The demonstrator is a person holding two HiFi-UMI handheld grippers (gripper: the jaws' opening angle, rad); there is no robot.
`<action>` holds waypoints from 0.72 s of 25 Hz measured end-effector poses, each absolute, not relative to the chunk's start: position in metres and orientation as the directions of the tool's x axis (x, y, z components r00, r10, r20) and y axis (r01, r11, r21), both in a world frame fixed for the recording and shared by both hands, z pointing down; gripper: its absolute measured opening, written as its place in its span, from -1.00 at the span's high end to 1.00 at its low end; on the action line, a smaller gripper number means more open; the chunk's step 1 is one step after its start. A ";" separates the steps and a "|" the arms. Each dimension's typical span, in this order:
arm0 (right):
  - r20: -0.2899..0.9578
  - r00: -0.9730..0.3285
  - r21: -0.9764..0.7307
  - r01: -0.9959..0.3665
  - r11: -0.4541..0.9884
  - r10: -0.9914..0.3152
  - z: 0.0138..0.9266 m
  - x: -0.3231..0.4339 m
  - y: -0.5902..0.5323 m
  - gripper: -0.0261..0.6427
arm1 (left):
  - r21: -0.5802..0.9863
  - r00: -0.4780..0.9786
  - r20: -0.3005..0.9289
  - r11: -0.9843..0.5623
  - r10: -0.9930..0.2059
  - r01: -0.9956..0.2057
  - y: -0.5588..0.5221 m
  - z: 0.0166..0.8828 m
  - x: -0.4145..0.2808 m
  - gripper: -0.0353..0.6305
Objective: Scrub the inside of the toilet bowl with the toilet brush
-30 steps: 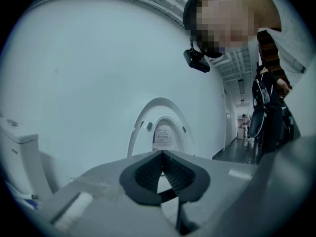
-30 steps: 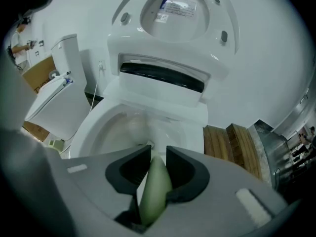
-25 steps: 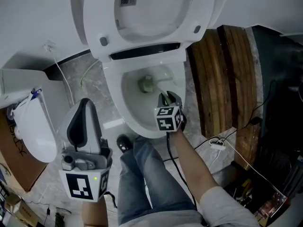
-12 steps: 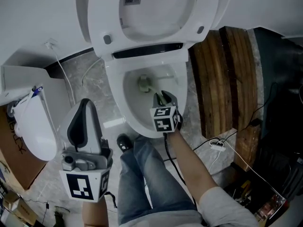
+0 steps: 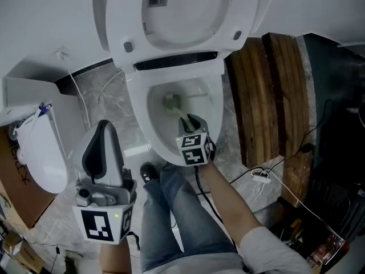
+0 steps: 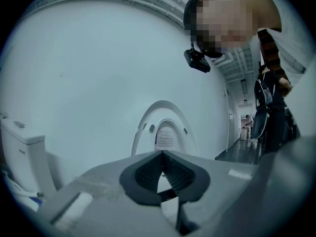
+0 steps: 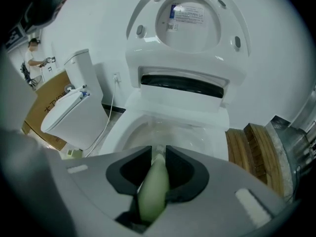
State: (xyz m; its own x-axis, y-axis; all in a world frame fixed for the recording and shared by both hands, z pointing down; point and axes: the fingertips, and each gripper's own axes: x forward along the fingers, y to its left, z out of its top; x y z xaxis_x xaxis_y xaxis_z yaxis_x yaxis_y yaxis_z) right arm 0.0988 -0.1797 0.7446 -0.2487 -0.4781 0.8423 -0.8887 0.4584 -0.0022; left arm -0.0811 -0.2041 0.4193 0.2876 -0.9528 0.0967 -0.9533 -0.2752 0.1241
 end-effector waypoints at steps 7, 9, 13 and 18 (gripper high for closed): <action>0.853 -0.248 -0.042 -0.909 0.414 -0.460 0.741 0.105 -0.148 0.66 | 0.126 0.308 0.096 -0.295 -0.947 -0.947 -0.191 0.411 -0.079 0.88; 0.848 -0.237 -0.050 -0.926 0.375 -0.473 0.739 0.110 -0.143 0.67 | 0.124 0.316 0.089 -0.304 -0.945 -0.945 -0.187 0.406 -0.078 0.88; 0.829 -0.222 -0.082 -0.956 0.281 -0.513 0.727 0.120 -0.136 0.67 | 0.115 0.339 0.085 -0.329 -0.937 -0.937 -0.175 0.399 -0.078 0.88; 0.802 -0.203 -0.082 -0.969 0.234 -0.561 0.704 0.124 -0.120 0.67 | 0.123 0.372 0.061 -0.363 -0.926 -0.924 -0.161 0.383 -0.076 0.88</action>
State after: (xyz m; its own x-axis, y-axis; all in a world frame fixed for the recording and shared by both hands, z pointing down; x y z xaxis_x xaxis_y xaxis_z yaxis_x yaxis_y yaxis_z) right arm 0.1240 -0.1196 0.7044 -0.2035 -0.5610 0.8024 -0.9687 0.2343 -0.0819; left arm -0.0757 -0.1613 0.3828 0.3723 -0.9261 0.0606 -0.9235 -0.3632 0.1231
